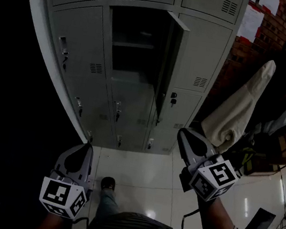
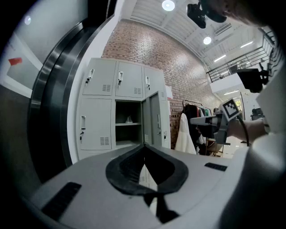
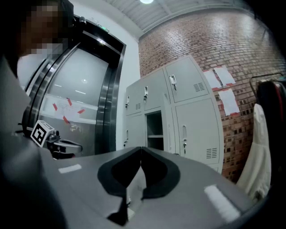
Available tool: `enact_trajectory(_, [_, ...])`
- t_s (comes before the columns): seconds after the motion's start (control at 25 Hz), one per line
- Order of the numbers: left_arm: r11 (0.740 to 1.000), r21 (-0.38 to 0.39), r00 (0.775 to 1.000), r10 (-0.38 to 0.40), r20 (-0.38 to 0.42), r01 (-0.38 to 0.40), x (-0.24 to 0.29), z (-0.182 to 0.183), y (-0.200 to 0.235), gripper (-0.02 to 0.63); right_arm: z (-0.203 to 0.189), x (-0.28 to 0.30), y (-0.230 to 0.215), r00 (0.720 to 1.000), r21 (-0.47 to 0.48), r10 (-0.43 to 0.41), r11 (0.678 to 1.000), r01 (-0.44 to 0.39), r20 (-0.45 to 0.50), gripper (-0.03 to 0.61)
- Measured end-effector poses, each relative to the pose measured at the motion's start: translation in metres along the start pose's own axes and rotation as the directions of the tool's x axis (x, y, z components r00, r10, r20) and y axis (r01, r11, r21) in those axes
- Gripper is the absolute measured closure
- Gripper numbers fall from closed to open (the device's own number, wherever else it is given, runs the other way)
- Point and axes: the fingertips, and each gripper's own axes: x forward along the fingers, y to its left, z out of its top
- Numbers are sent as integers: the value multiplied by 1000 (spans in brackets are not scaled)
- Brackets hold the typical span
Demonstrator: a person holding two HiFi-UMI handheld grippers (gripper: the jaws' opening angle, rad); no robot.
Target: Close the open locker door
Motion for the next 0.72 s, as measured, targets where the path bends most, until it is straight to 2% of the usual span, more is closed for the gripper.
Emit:
enact_trajectory(0.04, [1000,3,1000,-7,3,7,8,-1,6,608,-1,14,-7,1000,-4,3,1000,-3,-2,559])
enact_trajectory(0.12, [1000,8,1000,-21,9,21,26,-1,17,609,-4,41,-21,1000,-9,11,1000,-11,-6,470])
enact_trajectory(0.16, [999,9,999,-31,14,31,36,-1,23,609,-6,54,-30,1000,-11,12,1000,-12,-9,452])
enact_trajectory(0.28, [997,13,997,-73,39,73,71,9,40,609,-12,89,-60,1000,-22,4,1000,-4,-26,432])
enact_trajectory(0.4, [992,19,991,-124,53,123,112,23,58,609,-14,123,-81,998,-53,42,998,-44,-51,415])
enact_trajectory(0.56, [978,10,977,-207,55,207,155,38,72,609,-17,153,-90,992,-68,95,993,-101,-84,384])
enact_trajectory(0.72, [966,20,965,-257,44,257,189,43,81,609,-13,171,-88,987,-83,139,986,-146,-83,380])
